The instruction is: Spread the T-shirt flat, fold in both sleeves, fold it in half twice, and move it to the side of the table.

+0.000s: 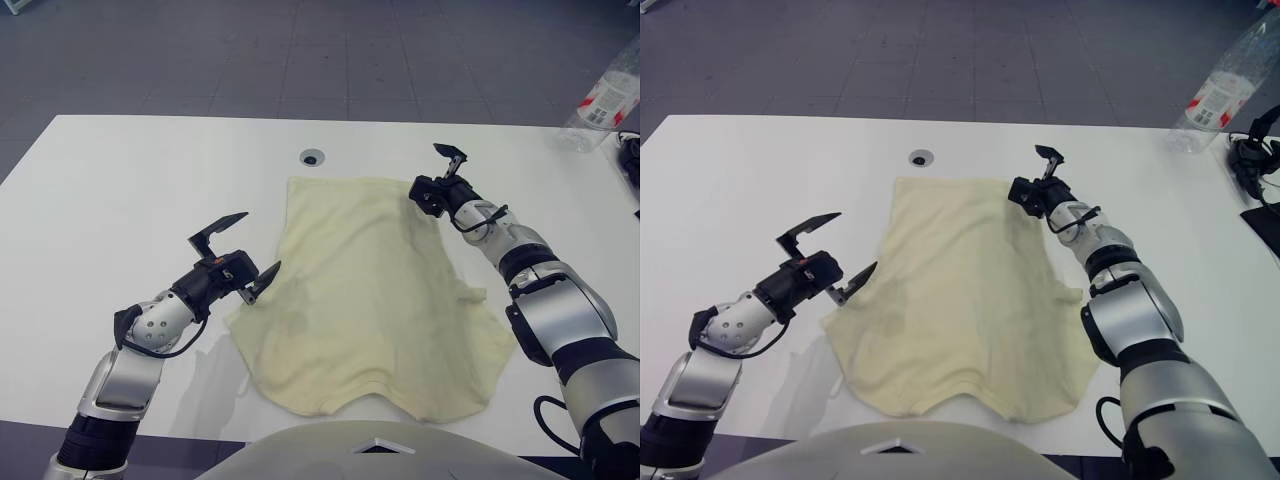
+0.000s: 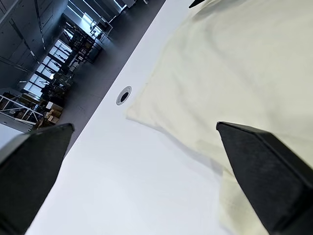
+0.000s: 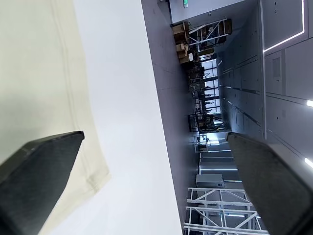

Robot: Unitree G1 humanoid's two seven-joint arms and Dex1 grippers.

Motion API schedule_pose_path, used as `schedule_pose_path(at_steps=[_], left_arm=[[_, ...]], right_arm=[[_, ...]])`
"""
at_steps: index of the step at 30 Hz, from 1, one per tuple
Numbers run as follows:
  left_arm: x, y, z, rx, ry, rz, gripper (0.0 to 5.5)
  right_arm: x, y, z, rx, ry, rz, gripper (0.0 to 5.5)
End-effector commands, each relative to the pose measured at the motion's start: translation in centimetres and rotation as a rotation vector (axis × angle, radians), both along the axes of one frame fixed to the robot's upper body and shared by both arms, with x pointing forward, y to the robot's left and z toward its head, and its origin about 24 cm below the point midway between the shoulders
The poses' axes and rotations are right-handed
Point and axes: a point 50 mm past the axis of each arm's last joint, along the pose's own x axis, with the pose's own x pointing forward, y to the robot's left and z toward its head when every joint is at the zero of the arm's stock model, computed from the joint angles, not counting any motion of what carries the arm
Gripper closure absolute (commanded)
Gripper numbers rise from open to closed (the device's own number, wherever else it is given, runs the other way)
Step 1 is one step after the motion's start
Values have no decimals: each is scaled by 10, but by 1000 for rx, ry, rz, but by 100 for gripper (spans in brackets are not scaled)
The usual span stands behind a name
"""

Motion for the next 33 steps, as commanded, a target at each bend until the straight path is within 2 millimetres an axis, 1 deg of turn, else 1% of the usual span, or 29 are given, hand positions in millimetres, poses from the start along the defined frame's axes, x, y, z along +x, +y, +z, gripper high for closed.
schedule_pose_path(at_steps=[1,3,5,7,9,11,12,14,17,18,19,21,22,25,29,31,33], left_arm=[[-3,-2,19,-54,-64,-26,10],[-5,0,32,-97,-91,-32,10],[-4,7,39,-110,-107,-15,10],[-2,16,41,-90,-114,15,10],[-1,20,40,-101,-119,39,10],[-4,22,40,-117,-127,27,10],[-8,24,40,-99,-127,14,10],[-16,32,41,-39,-121,0,10],[-24,58,41,205,-83,30,10],[-27,66,38,269,-36,37,10],[-33,70,34,344,10,8,10],[-41,72,27,413,84,-31,10],[-42,70,23,442,109,-66,10],[-42,66,14,486,151,-112,10],[-47,71,3,533,210,-106,10],[-46,72,-2,567,228,-124,10],[-41,70,-4,548,240,-158,10]], right_arm=[[6,2,20,112,-83,5,11],[6,0,31,210,-131,10,11],[5,-6,41,335,-175,7,11],[1,-13,48,450,-200,7,11],[-3,-16,56,569,-232,18,11],[-15,-16,65,680,-284,47,11],[-21,-15,68,719,-298,61,11],[-36,-13,71,780,-308,77,11],[-56,-11,61,864,-299,48,11],[-60,-11,57,909,-292,27,11],[-63,-12,54,948,-288,3,11],[-65,-12,45,981,-269,-45,11],[-68,-11,42,963,-264,-51,11],[-75,-9,43,946,-264,-46,11],[-74,-10,42,948,-249,-52,11],[-75,-9,41,943,-245,-50,11],[-76,-10,41,939,-247,-52,11]])
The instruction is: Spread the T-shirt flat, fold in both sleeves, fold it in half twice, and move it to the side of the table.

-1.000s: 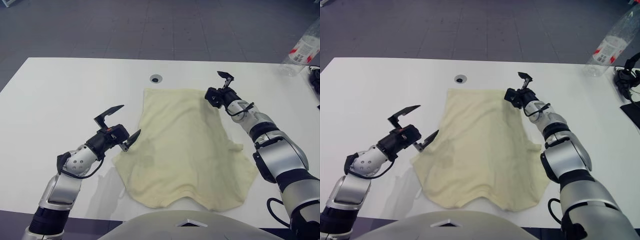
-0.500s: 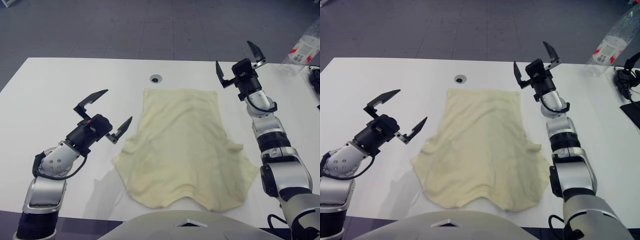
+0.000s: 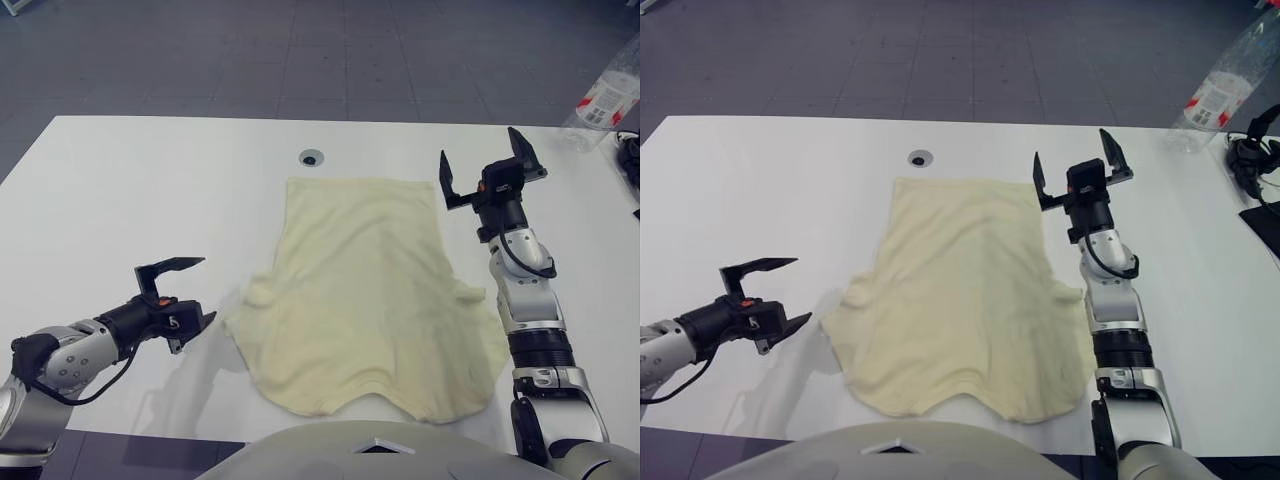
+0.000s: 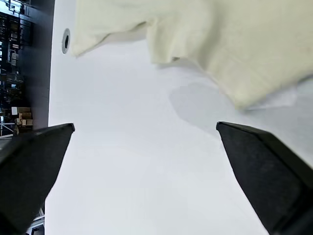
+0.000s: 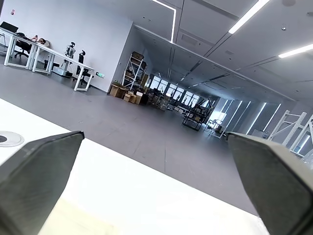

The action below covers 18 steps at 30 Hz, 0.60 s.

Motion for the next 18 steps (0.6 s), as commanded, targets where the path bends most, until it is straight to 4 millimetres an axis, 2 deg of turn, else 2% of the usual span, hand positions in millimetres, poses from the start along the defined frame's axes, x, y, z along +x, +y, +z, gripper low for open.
schedule_pose_path(at_steps=[1,9,14,18], left_arm=[[9,0,-4,29,48,-68,10],[17,9,-2,118,164,-220,10],[26,-2,-1,43,183,-320,10],[31,2,-4,101,218,-377,10]], right_arm=[[-3,0,-1,-1,5,-4,11],[-3,1,0,-7,5,7,11],[-4,1,1,-6,2,7,11],[-5,0,3,2,-7,4,11]])
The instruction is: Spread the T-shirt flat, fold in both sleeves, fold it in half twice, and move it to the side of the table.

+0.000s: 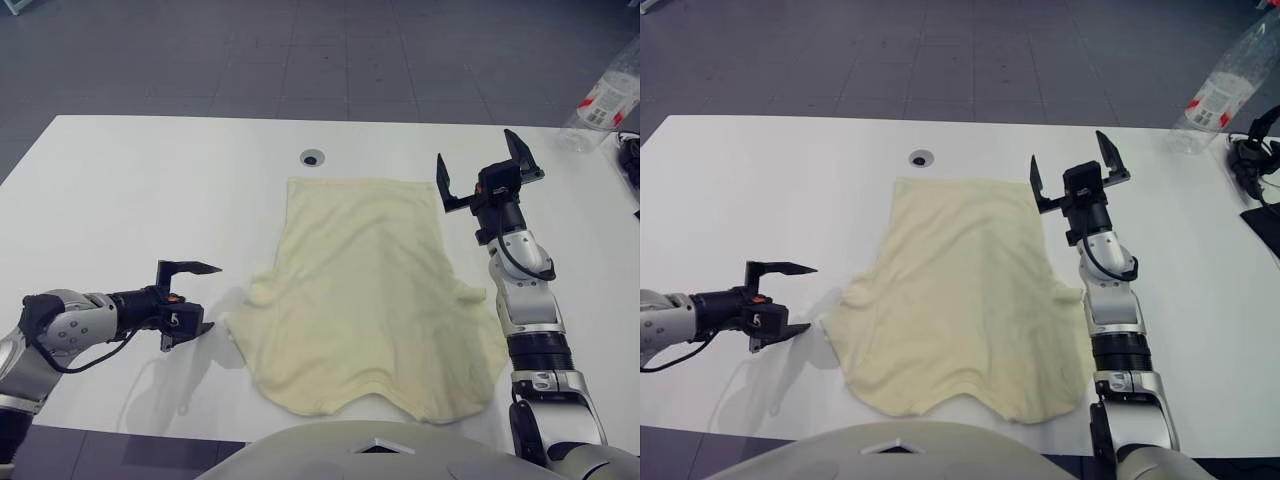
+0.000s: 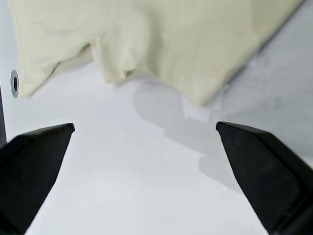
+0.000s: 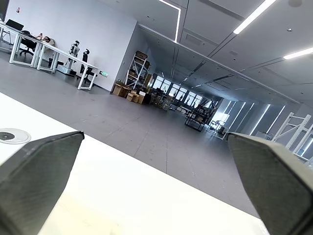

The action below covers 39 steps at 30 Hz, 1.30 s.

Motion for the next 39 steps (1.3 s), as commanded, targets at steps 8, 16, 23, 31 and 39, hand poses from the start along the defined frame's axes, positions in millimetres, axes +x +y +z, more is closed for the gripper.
schedule_pose_path(at_steps=[8,16,23,31,39], left_arm=[[14,-11,-6,-31,36,-134,10],[14,-4,-14,-18,54,-132,10],[9,-4,-12,-27,99,-136,10],[5,-5,-10,-7,138,-136,91],[5,-2,-16,10,131,-126,227]], right_arm=[[-8,-5,0,-8,-3,-24,11],[-8,1,1,-9,-7,-3,11],[-8,1,1,-11,-10,0,11],[-8,1,1,-19,-9,-3,10],[-8,5,0,-20,-7,16,10]])
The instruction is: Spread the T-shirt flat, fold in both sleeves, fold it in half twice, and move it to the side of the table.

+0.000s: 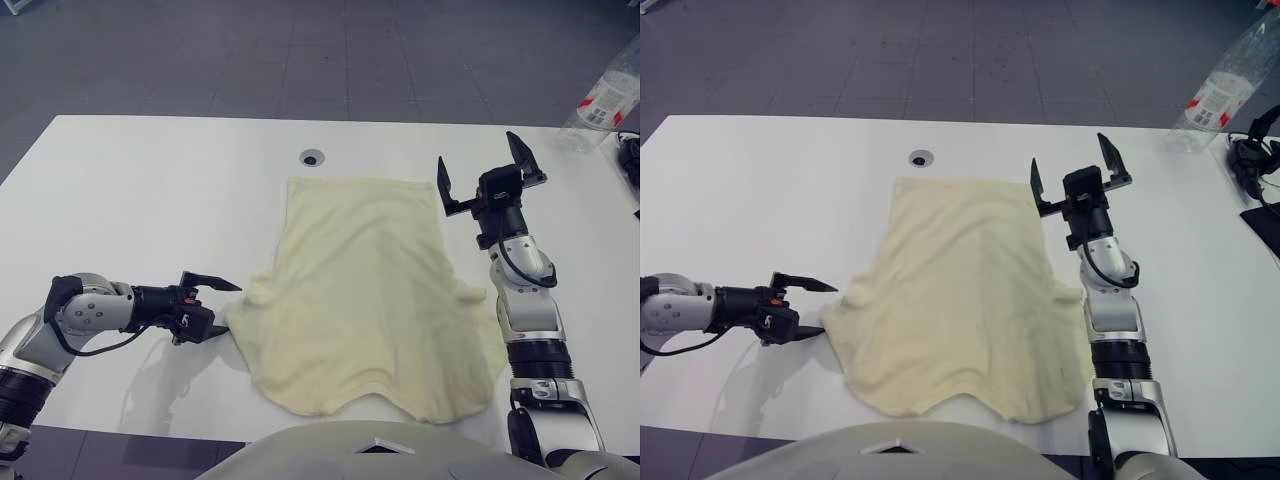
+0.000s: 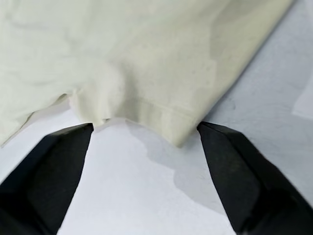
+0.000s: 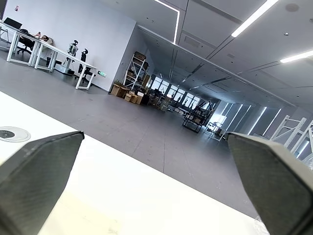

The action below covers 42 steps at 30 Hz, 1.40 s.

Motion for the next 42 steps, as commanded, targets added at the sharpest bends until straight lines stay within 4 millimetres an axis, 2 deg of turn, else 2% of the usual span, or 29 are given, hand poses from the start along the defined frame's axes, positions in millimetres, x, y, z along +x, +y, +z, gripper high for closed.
schedule_pose_path(at_steps=[1,8,19,31,37,42], left_arm=[[-3,5,-7,37,25,15,250],[-2,7,-7,54,10,13,363],[-5,5,-8,38,40,3,549],[-6,4,-6,28,34,-2,549],[-3,-8,3,-53,-18,-4,549],[-6,-23,25,-118,-30,-36,549]], right_arm=[[-1,5,0,3,3,29,10],[-5,16,1,-14,-9,88,10],[-5,18,2,-18,-13,98,10],[-5,17,1,-29,-10,96,10],[-5,19,1,-33,-9,98,10],[-4,20,0,-35,-6,100,10]])
